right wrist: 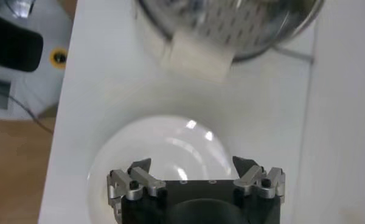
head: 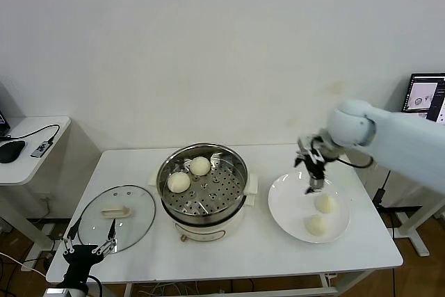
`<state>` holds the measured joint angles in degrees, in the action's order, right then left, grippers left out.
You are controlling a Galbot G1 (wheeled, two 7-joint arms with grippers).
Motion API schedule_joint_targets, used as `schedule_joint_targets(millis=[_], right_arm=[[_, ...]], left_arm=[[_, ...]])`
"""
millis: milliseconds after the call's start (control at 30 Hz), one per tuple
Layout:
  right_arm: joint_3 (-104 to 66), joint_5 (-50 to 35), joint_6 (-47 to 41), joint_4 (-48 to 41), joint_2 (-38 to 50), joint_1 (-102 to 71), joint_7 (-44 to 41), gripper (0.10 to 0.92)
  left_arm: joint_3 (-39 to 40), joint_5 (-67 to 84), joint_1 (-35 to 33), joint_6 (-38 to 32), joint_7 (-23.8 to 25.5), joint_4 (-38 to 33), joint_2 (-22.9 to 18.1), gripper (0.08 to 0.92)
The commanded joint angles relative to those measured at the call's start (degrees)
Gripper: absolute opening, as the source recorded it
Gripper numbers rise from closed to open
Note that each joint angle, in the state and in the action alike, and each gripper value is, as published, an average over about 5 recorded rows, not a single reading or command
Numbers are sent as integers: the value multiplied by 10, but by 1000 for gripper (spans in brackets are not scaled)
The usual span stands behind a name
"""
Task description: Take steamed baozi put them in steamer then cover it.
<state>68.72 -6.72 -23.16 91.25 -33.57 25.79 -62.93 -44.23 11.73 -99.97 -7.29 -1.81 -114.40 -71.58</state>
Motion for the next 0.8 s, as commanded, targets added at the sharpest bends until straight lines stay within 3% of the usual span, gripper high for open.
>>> schedule_joint_targets(millis=[33,800], right_arm=[[-73,85,26,-2,66,-144,12,823],[-157,105,23,-89,-2,-286,18,823]], left_arm=[[1,-2,0,0,0,0,0,823],[-9,-1,-4,1,0,-2,-1,823]])
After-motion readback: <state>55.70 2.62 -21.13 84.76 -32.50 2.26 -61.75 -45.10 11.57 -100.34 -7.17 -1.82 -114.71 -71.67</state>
